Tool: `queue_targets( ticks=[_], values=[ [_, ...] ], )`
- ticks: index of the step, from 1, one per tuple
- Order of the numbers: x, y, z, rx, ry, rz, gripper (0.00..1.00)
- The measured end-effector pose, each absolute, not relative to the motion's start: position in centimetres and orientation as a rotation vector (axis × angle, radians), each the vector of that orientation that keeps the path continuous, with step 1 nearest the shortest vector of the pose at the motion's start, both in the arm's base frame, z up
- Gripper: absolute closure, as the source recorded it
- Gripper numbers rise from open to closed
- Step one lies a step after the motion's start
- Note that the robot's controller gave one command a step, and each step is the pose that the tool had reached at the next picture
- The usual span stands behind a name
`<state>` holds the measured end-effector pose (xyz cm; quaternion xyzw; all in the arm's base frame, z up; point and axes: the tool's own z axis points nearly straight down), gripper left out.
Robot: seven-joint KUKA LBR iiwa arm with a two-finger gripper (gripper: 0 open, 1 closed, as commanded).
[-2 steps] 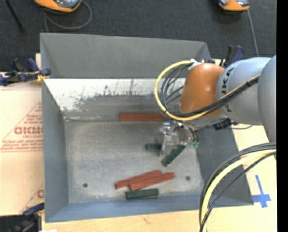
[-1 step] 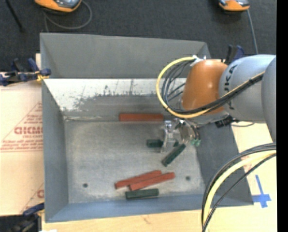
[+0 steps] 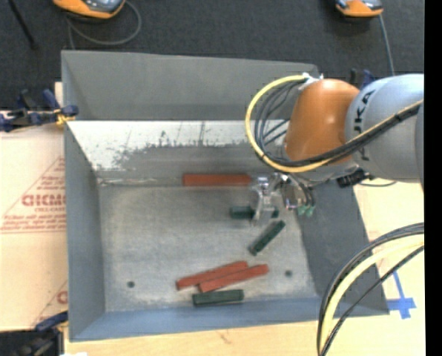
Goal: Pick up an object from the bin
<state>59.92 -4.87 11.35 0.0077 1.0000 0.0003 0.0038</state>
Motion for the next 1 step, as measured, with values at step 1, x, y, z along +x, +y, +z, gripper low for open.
queue_targets(
  ticks=[1],
  values=[
    [60.13, -4.91, 15.37, 0.024, 3.133, 0.000, 1.00]
  ],
)
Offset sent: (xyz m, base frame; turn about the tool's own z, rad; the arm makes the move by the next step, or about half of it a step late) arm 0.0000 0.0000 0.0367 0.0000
